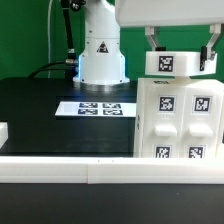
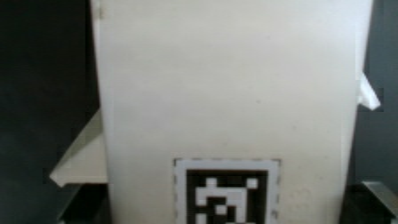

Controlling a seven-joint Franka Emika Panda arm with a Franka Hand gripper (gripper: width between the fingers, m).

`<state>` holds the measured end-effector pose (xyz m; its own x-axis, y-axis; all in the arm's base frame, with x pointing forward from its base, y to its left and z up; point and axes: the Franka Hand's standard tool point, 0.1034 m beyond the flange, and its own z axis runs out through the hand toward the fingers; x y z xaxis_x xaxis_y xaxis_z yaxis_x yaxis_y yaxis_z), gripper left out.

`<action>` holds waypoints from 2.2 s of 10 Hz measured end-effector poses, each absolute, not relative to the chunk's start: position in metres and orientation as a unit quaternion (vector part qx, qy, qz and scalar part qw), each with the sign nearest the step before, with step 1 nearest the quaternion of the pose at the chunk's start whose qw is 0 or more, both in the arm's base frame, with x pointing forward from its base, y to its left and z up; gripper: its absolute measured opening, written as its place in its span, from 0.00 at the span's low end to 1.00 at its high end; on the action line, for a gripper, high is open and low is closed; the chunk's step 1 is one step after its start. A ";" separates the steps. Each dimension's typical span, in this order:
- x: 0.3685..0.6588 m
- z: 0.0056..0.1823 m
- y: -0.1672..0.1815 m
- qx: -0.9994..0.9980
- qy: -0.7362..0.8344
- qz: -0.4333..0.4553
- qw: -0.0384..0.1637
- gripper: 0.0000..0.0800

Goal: Assemble cabinet

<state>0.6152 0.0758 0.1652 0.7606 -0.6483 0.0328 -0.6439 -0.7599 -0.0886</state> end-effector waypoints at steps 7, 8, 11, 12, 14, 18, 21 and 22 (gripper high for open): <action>0.617 0.164 0.079 -0.836 0.546 -0.019 0.052 0.70; 0.616 0.164 0.079 -0.814 0.579 -0.017 0.053 0.70; 0.616 0.164 0.080 -0.739 0.671 -0.009 0.055 0.70; 0.616 0.164 0.080 -0.726 0.685 -0.006 0.055 0.70; 0.615 0.164 0.080 -0.682 0.729 0.004 0.059 0.70; 0.616 0.164 0.084 -0.648 0.758 0.014 0.069 0.81; 0.618 0.176 0.088 -0.671 0.737 0.012 0.083 0.99; 0.619 0.183 0.089 -0.673 0.734 0.013 0.092 1.00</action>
Offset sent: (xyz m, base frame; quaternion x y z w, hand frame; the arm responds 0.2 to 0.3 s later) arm -0.0023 -0.0043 -0.0057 -0.0051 0.0027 0.1535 0.9881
